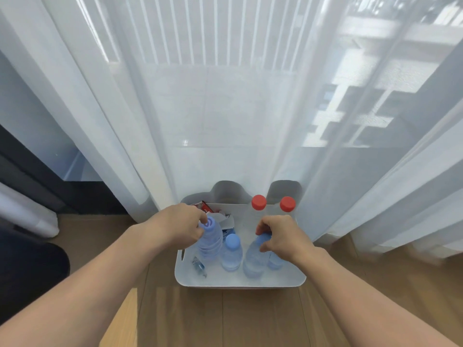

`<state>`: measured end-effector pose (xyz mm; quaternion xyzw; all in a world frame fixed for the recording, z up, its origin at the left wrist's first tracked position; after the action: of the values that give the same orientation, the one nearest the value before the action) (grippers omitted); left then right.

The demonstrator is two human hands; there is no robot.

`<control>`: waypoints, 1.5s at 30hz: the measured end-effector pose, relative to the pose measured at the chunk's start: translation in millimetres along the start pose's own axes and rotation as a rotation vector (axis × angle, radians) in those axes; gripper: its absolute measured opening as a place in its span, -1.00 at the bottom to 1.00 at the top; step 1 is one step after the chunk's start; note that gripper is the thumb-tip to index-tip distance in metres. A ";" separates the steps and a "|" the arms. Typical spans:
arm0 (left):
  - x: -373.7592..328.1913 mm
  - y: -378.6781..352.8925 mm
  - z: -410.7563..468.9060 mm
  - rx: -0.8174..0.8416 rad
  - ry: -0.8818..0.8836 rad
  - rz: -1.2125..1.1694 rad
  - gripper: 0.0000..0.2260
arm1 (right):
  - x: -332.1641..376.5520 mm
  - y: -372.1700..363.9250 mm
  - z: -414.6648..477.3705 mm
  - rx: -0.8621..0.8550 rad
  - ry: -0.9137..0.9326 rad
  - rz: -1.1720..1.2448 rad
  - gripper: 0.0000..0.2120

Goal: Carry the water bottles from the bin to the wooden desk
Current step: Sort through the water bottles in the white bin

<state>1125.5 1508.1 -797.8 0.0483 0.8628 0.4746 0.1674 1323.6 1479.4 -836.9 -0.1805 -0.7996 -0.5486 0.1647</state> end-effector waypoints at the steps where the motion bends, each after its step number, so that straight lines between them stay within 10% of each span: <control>1: -1.2 2.2 0.3 -0.009 -0.008 -0.006 -0.67 | 1.2 1.0 -0.5 -0.001 0.008 -0.002 -0.72; 18: -15.2 33.3 -13.8 -0.157 -0.096 -0.096 -0.74 | -50.6 43.1 -10.7 -0.117 -0.285 -0.022 -0.60; 24: -68.8 75.0 -18.8 -0.391 -0.261 -0.683 -0.85 | -14.2 151.6 -47.3 -0.276 0.112 0.749 -0.55; 32: -121.8 69.6 -29.5 -0.070 -0.364 -1.183 -0.70 | 19.0 176.8 -51.2 -0.107 0.510 1.653 -0.62; 37: -132.0 77.7 -49.2 -0.048 -0.410 -1.256 -0.77 | 36.5 169.0 -44.3 0.187 0.571 1.887 -0.61; 45: -129.3 77.4 -54.2 -0.176 -0.322 -1.301 -0.83 | 33.1 171.1 -33.3 0.112 0.498 1.897 -0.62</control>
<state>1223.0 1475.4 -674.9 -0.4246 0.6387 0.3325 0.5488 1376.9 1508.7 -670.3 -0.6190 -0.2899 -0.1724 0.7093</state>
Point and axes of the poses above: each hand's wrist, its own z-axis towards the middle knuckle, its own y-axis out of the back of the hand, x = y × z, the point moved 6 cm from there along z, towards the middle knuckle, and after that the axes turned 3 degrees about -z, right-handed, at the moved point
